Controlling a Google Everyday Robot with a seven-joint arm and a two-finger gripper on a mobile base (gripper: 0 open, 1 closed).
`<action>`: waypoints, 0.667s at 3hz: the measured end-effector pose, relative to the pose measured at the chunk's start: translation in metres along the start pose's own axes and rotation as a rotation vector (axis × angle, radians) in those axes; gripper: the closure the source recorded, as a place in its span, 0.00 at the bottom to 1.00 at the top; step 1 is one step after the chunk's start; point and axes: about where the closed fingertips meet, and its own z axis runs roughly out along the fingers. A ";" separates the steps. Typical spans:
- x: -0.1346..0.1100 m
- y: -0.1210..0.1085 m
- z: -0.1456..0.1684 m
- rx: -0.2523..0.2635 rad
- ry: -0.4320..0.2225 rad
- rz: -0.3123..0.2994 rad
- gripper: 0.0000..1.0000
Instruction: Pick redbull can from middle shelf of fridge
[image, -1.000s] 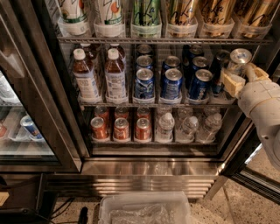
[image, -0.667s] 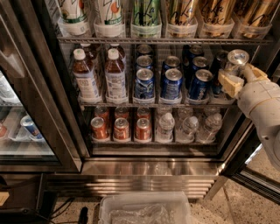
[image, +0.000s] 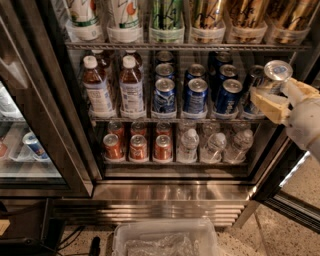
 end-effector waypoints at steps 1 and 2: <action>-0.035 -0.016 -0.044 -0.043 -0.015 0.040 1.00; -0.063 -0.013 -0.064 -0.138 -0.033 0.046 1.00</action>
Offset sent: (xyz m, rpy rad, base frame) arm -0.1469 0.0705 0.0496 -0.0506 0.1546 0.6160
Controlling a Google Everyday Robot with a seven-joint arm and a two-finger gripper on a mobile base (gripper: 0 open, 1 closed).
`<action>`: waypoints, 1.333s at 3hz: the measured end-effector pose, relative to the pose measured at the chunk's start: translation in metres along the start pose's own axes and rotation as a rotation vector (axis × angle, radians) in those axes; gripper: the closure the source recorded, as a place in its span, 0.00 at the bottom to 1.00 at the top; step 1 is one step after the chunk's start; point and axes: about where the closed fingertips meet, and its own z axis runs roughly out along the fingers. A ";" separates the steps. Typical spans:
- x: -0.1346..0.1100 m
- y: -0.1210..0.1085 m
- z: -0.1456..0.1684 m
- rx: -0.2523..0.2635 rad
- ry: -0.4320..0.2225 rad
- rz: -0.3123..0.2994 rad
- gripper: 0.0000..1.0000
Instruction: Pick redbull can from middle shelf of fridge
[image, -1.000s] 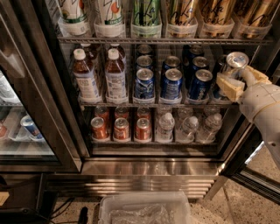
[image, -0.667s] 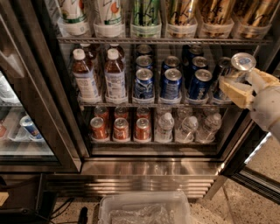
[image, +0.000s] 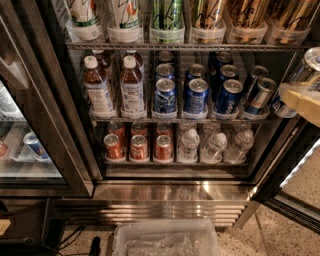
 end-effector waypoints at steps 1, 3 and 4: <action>0.001 0.022 0.001 -0.082 0.008 -0.002 1.00; -0.001 0.124 0.047 -0.347 -0.041 0.016 1.00; 0.003 0.165 0.052 -0.466 -0.044 0.029 1.00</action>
Offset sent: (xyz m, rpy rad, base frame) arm 0.0056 0.1144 -0.0174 -0.0486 0.0135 0.3246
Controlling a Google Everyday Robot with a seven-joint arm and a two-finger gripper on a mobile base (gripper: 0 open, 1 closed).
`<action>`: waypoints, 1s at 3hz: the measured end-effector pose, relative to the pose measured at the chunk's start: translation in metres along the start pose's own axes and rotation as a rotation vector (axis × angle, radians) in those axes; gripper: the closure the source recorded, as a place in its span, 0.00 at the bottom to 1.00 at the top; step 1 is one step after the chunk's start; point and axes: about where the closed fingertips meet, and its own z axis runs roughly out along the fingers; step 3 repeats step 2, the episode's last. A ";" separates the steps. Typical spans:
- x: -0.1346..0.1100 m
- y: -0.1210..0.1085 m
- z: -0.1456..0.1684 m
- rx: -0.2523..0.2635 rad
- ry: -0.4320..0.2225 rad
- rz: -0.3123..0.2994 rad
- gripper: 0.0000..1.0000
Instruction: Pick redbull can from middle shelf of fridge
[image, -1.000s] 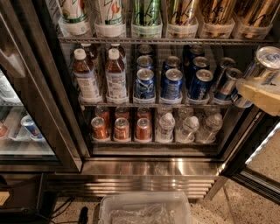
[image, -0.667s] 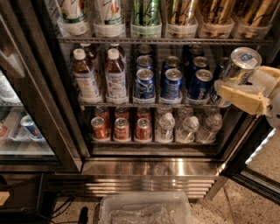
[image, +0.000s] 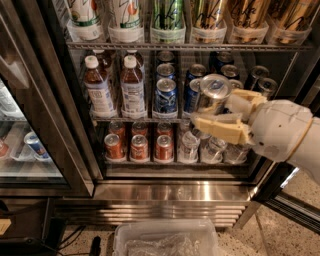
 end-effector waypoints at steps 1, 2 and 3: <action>0.002 0.023 -0.010 -0.042 -0.025 0.015 1.00; 0.003 0.023 -0.016 -0.037 -0.025 0.016 1.00; 0.003 0.023 -0.016 -0.037 -0.025 0.016 1.00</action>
Offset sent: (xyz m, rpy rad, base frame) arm -0.0194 0.0081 -0.0071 0.0170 0.0018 0.0460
